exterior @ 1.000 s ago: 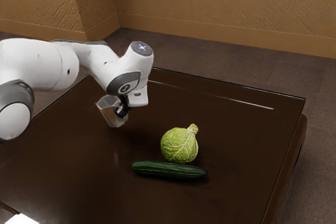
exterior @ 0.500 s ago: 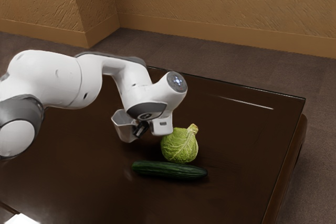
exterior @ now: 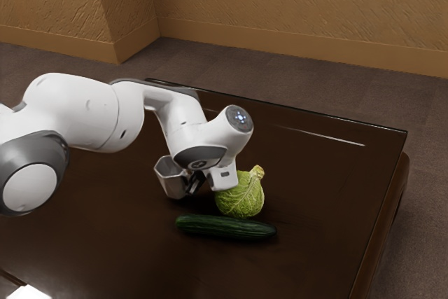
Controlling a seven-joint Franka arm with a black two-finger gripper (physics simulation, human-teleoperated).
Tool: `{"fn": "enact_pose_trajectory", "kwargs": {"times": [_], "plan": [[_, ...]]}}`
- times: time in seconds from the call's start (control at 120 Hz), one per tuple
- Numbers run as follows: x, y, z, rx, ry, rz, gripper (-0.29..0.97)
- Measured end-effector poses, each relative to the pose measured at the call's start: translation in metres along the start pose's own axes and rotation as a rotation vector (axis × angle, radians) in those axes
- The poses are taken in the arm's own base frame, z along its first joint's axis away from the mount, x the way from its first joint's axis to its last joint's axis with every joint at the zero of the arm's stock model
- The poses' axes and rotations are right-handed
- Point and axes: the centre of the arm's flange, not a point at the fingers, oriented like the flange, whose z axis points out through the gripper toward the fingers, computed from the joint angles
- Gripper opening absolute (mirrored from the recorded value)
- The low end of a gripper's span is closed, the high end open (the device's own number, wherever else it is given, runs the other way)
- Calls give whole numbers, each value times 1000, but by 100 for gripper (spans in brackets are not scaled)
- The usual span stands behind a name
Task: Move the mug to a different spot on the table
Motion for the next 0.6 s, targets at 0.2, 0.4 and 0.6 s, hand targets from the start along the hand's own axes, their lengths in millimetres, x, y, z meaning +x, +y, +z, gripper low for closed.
{"fn": "enact_pose_trajectory", "kwargs": {"times": [0.2, 0.4, 0.6], "plan": [[-3, -2, -7, -16, 27, -22, 40], [-26, -9, -63, -12, 144, -75, 56], [-199, -64, -220, 78, 430, -388, 62]]}}
